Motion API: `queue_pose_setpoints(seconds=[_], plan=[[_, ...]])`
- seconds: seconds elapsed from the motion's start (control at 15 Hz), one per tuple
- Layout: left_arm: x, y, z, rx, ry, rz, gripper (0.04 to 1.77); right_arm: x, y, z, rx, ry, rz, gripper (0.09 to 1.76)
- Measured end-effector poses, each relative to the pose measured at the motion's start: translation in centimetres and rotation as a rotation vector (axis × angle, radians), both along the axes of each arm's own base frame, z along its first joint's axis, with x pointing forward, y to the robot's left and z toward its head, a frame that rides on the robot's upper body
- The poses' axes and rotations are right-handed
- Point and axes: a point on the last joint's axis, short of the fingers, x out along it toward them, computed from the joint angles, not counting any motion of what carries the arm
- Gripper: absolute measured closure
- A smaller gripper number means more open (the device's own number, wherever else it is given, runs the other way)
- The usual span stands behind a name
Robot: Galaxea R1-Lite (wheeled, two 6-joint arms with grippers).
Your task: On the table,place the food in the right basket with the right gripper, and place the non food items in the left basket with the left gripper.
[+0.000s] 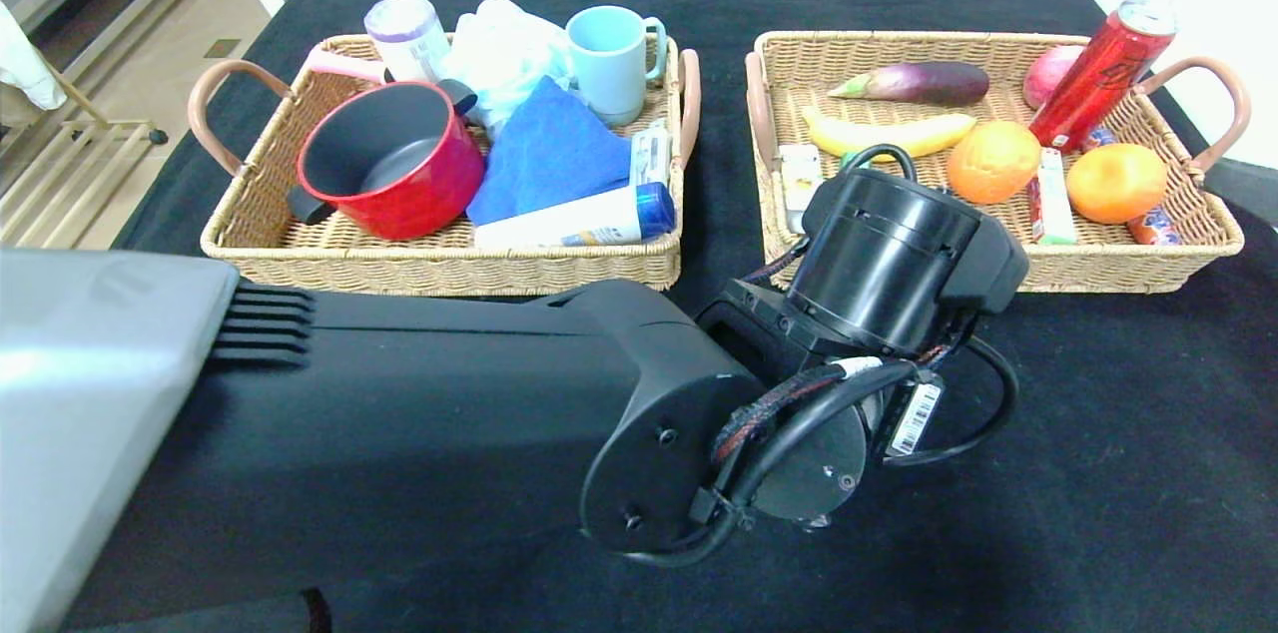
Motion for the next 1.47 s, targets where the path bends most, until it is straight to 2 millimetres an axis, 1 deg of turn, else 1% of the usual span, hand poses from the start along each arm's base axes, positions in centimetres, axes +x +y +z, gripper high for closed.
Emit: queue_pose_setpoints(seconds=[0.2,0.33,0.53,0.67,0.8,0.87,1.07,1.27,1.47], plan=[[-0.2,0.3,0.2,0.008,-0.002,-0.002,0.42,-0.2,0.0,0.1,0.001,-0.005,0.003,0.14],[-0.9,0.7,0.7,0.007,-0.006,-0.013,0.35,-0.6,0.0,0.3,0.004,-0.015,0.033,0.14],[-2.5,2.2,2.0,-0.001,-0.012,-0.033,0.27,-1.3,0.1,0.5,0.034,-0.017,0.074,0.14],[-4.0,3.7,2.9,-0.005,-0.013,-0.054,0.23,-1.2,0.1,0.4,0.034,-0.007,0.073,0.14],[-5.3,5.7,2.9,0.009,0.001,-0.069,0.2,-0.8,0.1,-0.2,0.032,0.055,0.077,0.14],[-6.0,7.1,2.4,0.028,0.019,-0.08,0.19,-0.6,0.3,-0.4,0.03,0.08,0.085,0.14],[-7.5,11.8,1.0,0.047,0.06,-0.09,0.16,-0.4,1.1,-1.3,0.021,0.163,0.14,0.14],[-7.5,16.8,0.9,-0.015,0.002,-0.049,0.14,-0.3,1.9,-1.9,0.013,0.219,0.188,0.14],[-6.8,20.2,0.5,-0.093,-0.096,0.009,0.12,-0.2,2.7,-2.4,0.0,0.271,0.2,0.14]])
